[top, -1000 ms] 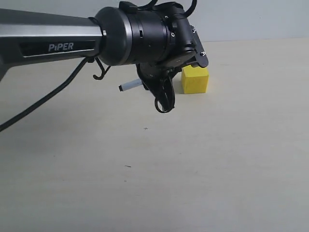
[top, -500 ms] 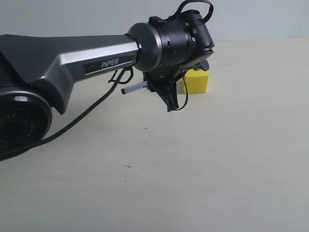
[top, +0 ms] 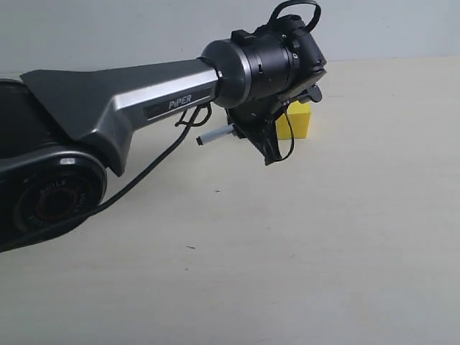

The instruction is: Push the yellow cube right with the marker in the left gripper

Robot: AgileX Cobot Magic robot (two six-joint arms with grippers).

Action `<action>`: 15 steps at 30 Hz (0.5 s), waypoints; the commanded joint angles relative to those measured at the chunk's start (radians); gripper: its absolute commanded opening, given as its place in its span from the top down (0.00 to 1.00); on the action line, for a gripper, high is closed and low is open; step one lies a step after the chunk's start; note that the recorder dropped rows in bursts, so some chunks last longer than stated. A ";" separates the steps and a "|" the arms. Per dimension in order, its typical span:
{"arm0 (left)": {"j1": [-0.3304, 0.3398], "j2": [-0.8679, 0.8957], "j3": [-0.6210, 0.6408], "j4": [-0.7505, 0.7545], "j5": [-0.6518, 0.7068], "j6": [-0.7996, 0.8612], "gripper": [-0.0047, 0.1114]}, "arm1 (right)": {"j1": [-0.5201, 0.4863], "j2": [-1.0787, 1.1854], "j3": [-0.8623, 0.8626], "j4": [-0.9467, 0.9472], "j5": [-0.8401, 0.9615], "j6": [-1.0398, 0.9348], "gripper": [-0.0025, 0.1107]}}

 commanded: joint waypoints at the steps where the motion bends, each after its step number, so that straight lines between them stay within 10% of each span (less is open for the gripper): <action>1: 0.013 0.020 -0.029 -0.006 0.008 -0.021 0.96 | 0.001 -0.005 0.004 -0.001 -0.005 -0.001 0.98; 15: 0.104 -0.101 -0.018 -0.395 0.008 0.387 0.96 | 0.001 -0.005 0.004 -0.001 -0.005 -0.001 0.98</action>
